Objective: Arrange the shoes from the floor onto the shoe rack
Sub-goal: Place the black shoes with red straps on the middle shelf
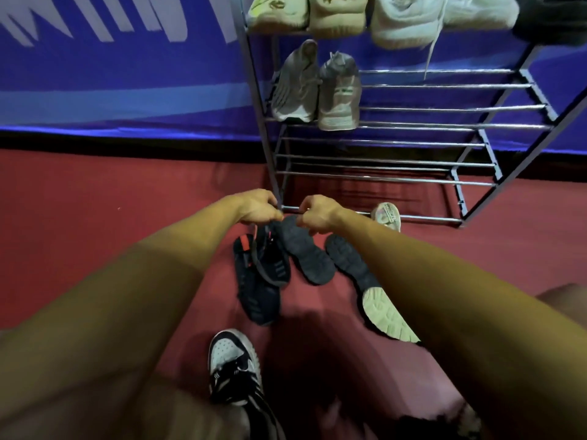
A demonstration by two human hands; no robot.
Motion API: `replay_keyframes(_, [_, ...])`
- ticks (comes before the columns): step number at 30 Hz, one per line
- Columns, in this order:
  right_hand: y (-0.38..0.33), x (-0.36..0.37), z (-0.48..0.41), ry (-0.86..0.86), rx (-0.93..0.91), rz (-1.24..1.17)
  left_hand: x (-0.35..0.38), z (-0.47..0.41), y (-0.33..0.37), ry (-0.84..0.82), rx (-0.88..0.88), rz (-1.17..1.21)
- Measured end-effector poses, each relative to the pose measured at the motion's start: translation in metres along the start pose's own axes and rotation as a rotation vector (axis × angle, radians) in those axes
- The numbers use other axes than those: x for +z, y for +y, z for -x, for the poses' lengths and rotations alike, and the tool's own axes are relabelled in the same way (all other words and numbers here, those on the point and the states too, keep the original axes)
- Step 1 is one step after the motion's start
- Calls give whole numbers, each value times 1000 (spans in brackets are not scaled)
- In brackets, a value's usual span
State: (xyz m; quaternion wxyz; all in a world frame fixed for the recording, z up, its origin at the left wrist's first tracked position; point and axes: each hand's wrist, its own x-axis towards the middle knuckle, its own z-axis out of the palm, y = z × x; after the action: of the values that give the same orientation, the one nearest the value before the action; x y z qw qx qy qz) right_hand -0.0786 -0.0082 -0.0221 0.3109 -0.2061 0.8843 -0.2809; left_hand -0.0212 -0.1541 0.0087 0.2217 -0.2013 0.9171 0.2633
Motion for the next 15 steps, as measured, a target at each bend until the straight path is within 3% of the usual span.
replay_keyframes(9, [8, 65, -36, -194, -25, 292, 54, -39, -60, -154, -59, -44])
replay_keyframes(15, [36, 106, -71, -285, 76, 261, 79, -66, -92, -247, -107, -48])
